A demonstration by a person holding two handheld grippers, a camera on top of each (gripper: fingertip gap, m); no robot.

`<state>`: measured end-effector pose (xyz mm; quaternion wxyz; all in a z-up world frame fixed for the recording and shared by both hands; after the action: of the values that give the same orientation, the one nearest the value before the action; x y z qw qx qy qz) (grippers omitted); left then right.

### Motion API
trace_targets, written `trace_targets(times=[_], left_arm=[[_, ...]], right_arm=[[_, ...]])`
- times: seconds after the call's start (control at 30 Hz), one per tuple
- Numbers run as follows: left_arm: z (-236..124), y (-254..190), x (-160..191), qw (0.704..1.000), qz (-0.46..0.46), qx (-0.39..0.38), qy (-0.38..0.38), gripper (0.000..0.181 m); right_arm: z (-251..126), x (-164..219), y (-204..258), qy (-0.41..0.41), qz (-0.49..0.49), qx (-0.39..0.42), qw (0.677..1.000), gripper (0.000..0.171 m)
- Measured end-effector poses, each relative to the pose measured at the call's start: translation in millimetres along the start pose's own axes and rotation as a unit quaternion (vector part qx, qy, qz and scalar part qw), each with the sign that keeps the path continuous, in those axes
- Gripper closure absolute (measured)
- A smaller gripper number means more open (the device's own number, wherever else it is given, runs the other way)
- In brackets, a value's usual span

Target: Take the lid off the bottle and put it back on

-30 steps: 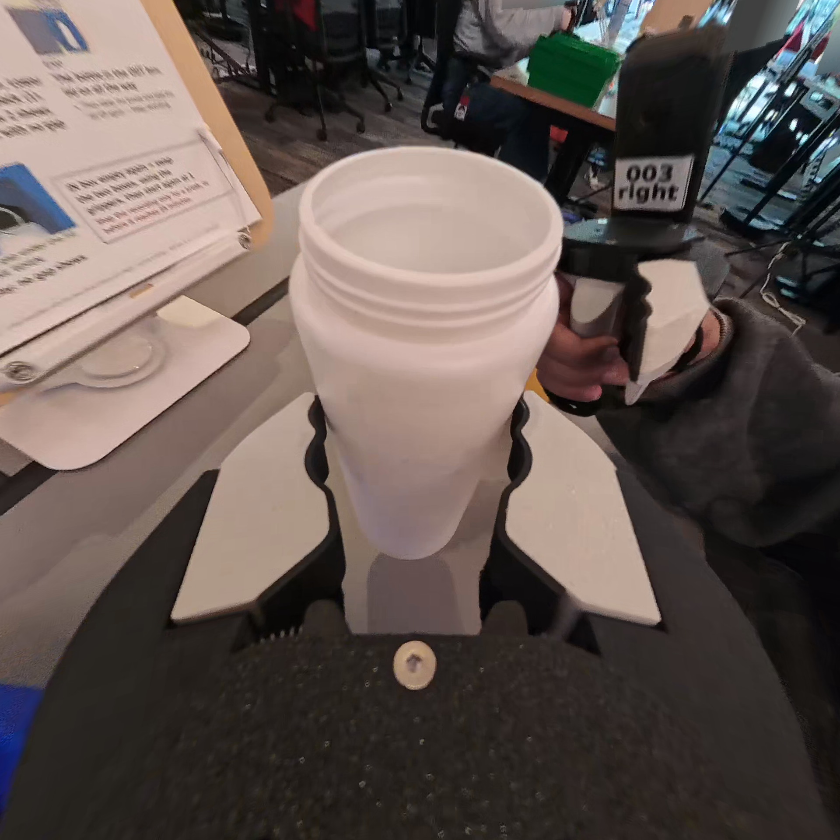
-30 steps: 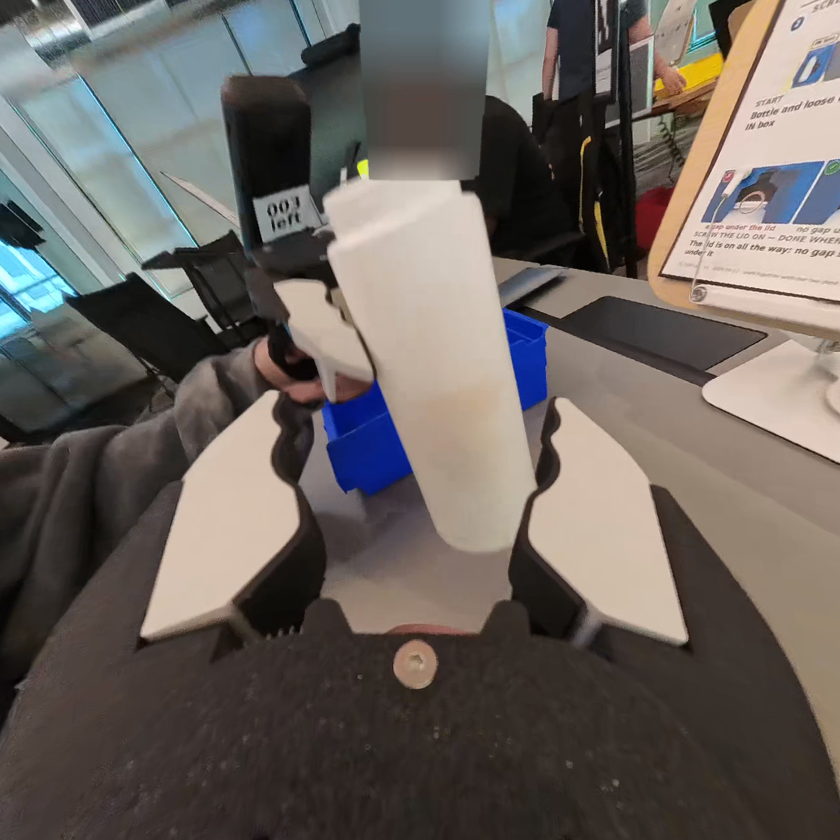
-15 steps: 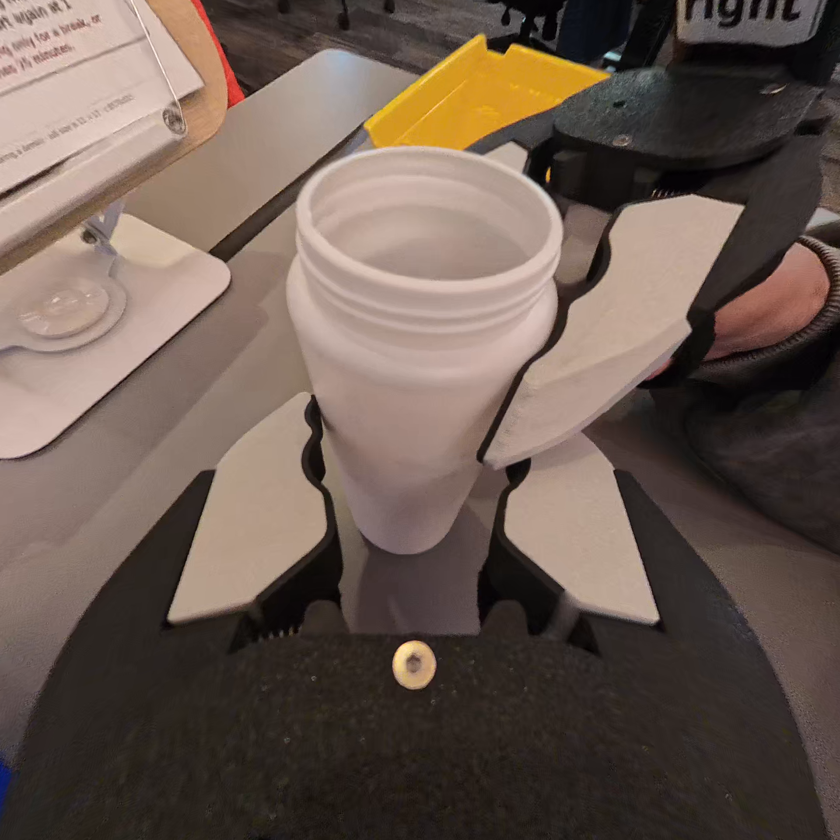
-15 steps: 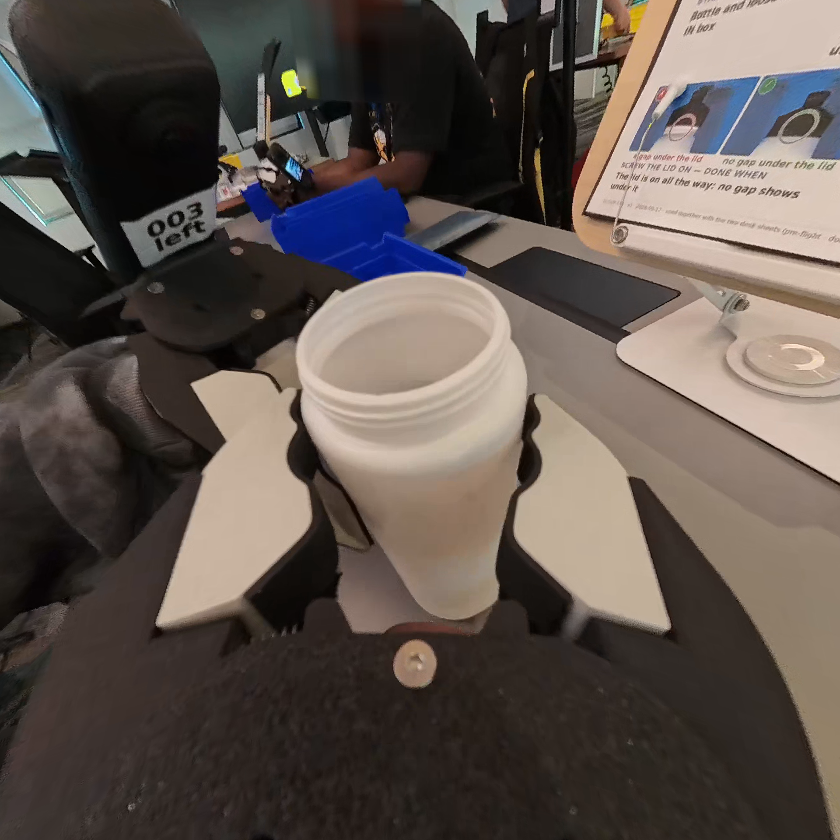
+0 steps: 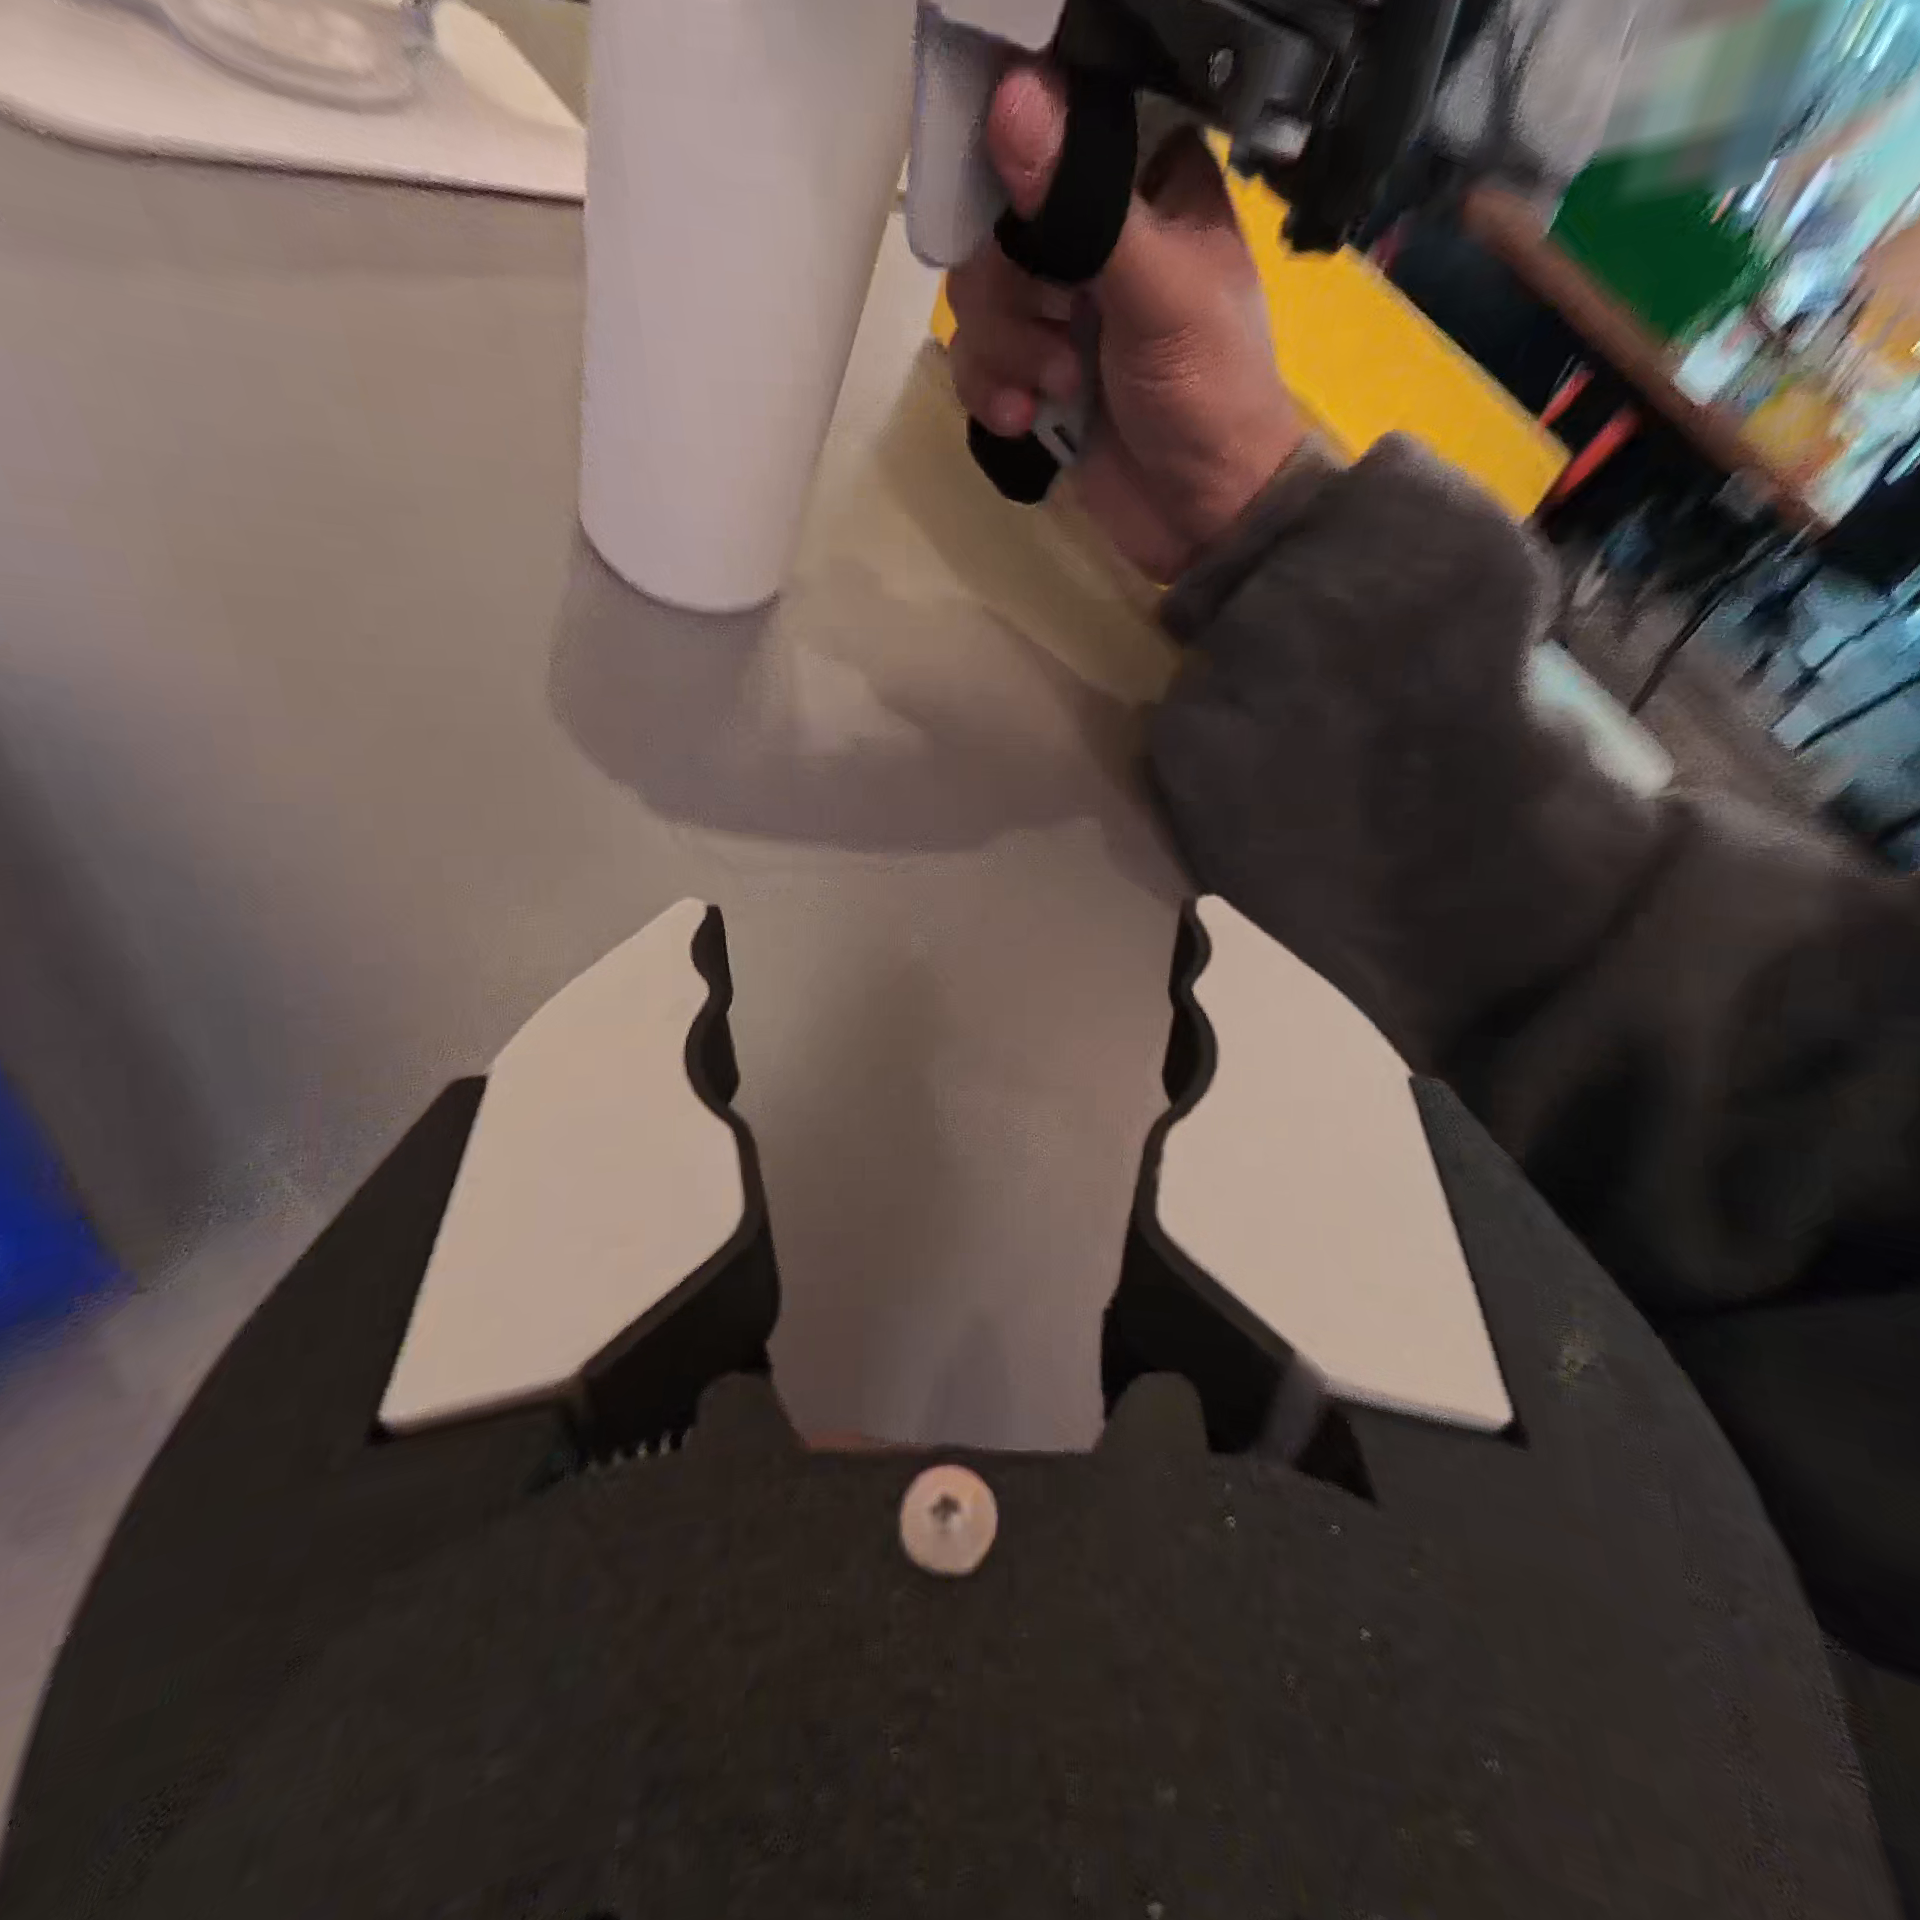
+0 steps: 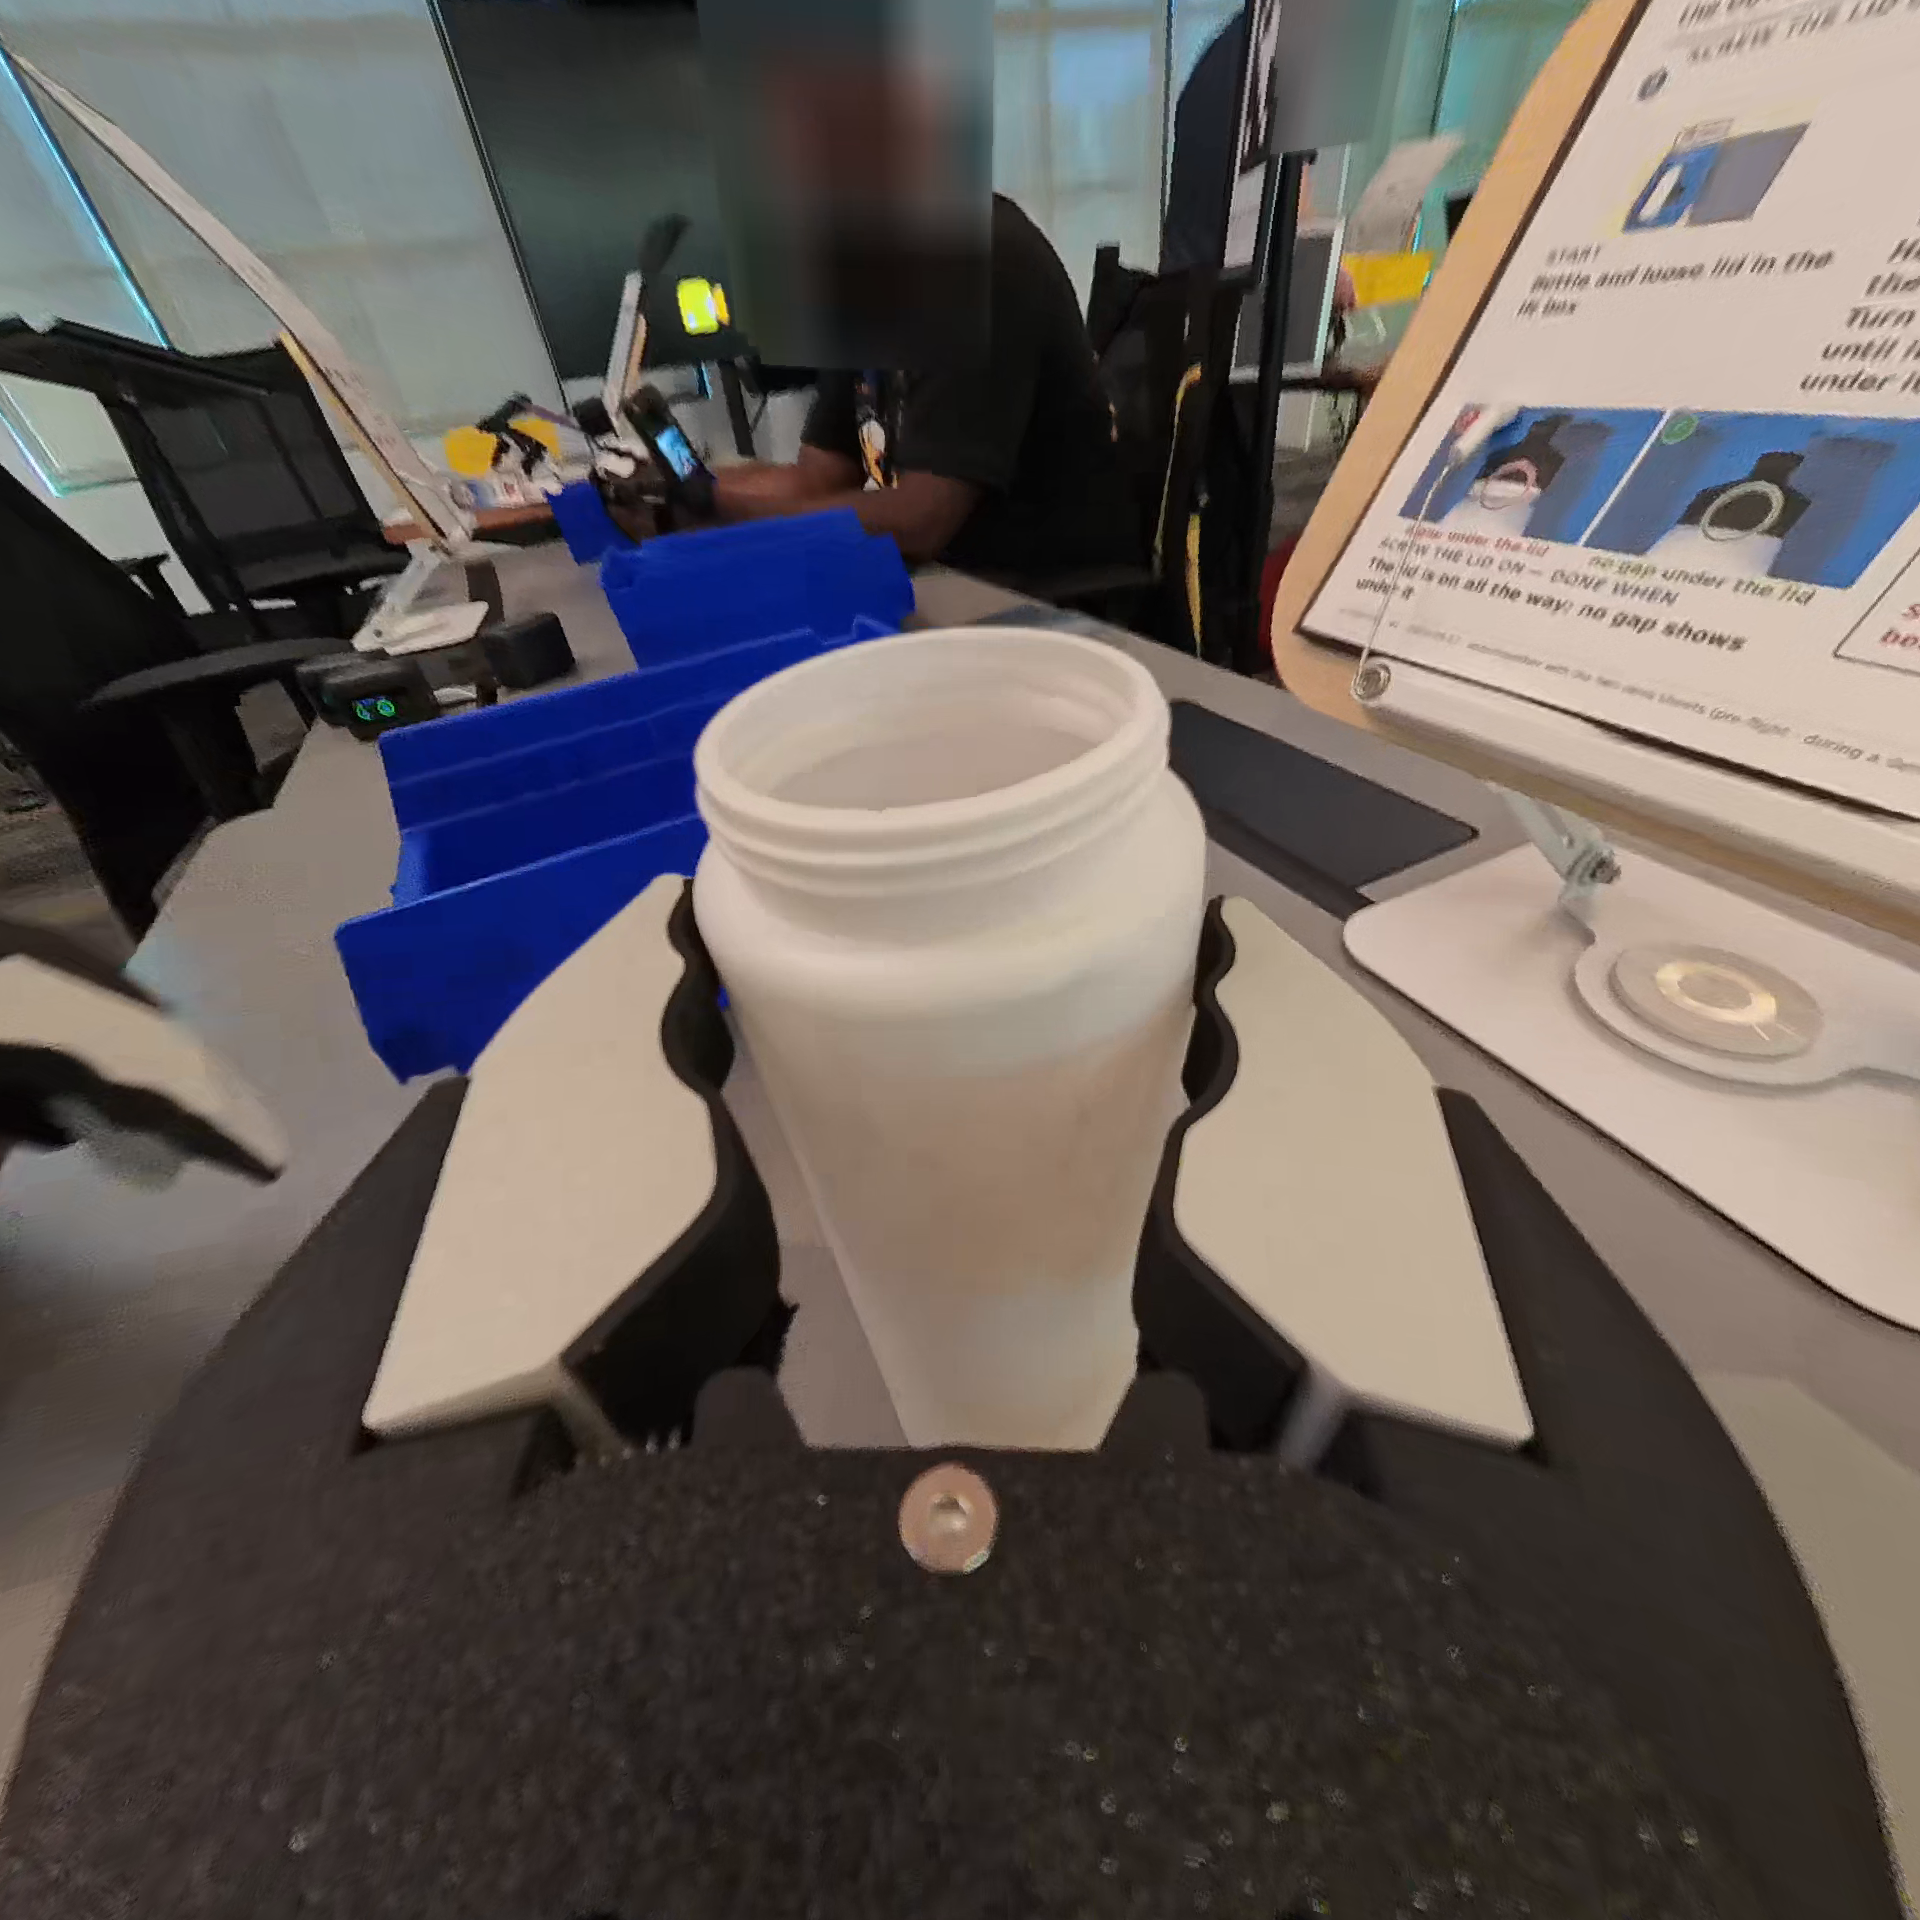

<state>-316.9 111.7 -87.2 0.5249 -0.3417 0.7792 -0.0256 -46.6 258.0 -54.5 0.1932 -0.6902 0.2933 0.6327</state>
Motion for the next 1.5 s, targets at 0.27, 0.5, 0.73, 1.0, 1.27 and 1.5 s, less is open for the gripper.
trace_targets(times=[0.27, 0.5, 0.73, 1.0, 1.27, 1.5], left_arm=[[-74, 18, 15, 0.991, -0.04, -0.114, -0.049, 0.099], [-70, 108, -111, 0.953, 0.008, -0.254, 0.165, 0.084], [22, 237, -171, 0.886, -0.114, -0.331, 0.303, 0.092], [72, 308, -165, 0.856, -0.213, -0.318, 0.348, 0.092], [61, 305, -168, 0.842, -0.14, -0.326, 0.406, 0.111], [2, 188, -254, 0.885, -0.045, -0.265, 0.38, 0.111]], right_arm=[[0, -2, -1, 0.025, -0.012, 0.016, 0.999, 0.085], [0, -1, -1, 0.017, -0.009, 0.026, 0.999, 0.085], [0, -1, 1, 0.016, -0.013, 0.03, 0.999, 0.085], [-1, 0, 4, 0.011, -0.02, 0.037, 0.999, 0.085], [-3, 2, 2, 0.001, -0.013, 0.042, 0.999, 0.085], [-1, 1, 3, 0.011, -0.012, 0.048, 0.999, 0.085]])
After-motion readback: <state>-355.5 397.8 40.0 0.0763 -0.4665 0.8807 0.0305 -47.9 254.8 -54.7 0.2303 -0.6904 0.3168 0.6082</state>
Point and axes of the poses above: each gripper's, where its closed fingertips meet, z out along the fingers, x out of its underside, y = z × x across the jaws, the point moved 10 cm from there along -z, back along the fingers, and after that the axes turned 3 degrees about y, right-handed, at the moved point
